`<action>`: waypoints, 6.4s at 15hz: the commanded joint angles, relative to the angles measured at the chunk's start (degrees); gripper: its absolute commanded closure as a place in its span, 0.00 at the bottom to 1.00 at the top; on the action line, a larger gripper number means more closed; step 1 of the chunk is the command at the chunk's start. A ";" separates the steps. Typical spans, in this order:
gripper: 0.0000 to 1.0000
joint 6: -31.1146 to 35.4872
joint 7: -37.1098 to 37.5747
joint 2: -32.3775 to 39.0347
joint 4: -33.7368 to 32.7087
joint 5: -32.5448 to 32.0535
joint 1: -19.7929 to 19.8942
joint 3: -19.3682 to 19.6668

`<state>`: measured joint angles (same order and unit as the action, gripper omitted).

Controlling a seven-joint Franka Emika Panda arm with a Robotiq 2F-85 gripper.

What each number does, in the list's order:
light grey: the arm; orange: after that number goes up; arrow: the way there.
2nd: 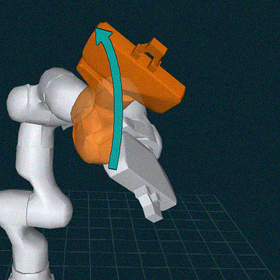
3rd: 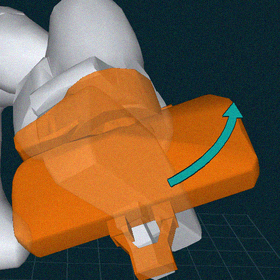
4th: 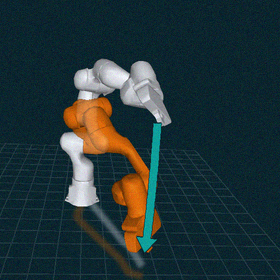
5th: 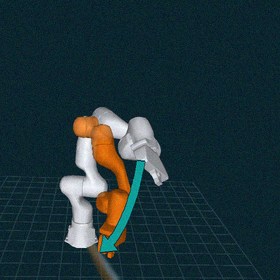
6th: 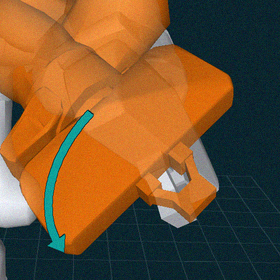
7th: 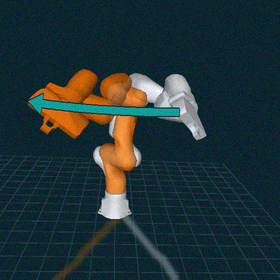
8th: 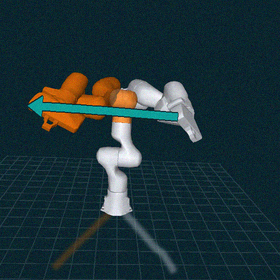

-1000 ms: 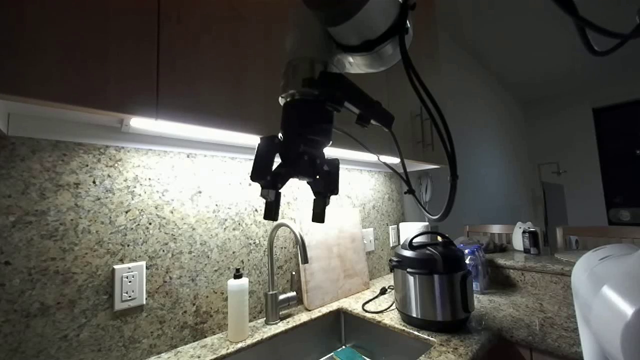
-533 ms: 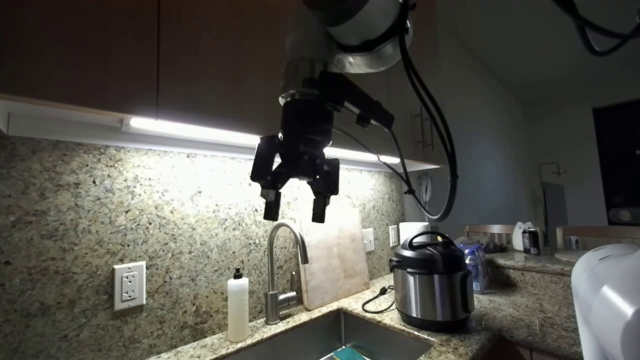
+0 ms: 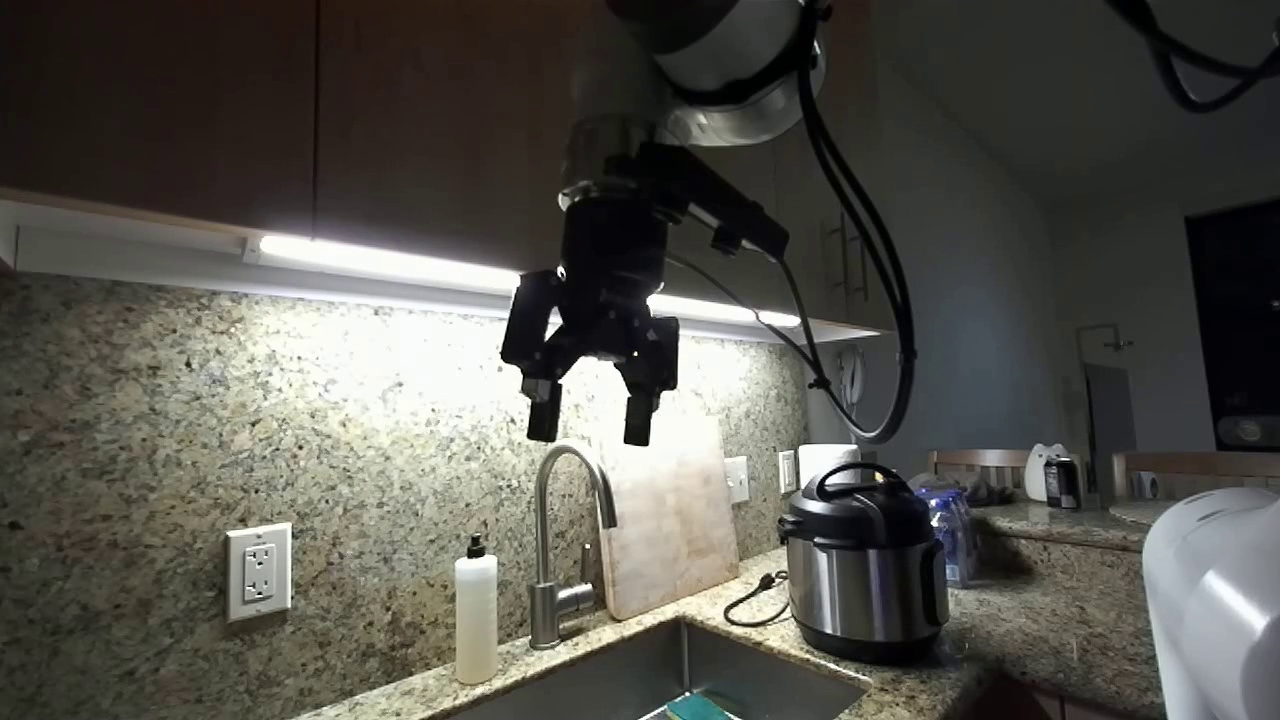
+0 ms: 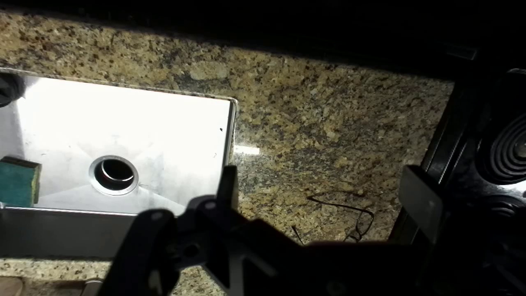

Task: Open the right door of the cabinet above the sink

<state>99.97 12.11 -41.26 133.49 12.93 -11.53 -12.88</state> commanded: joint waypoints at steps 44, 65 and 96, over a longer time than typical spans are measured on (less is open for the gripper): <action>0.00 23.55 0.41 -11.19 -24.19 -17.53 22.32 11.32; 0.00 31.87 1.06 2.21 -29.33 -25.81 24.80 11.43; 0.00 45.68 5.66 15.19 -30.26 -40.14 32.20 5.73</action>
<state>145.37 16.21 -28.70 105.95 -24.39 19.57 -6.42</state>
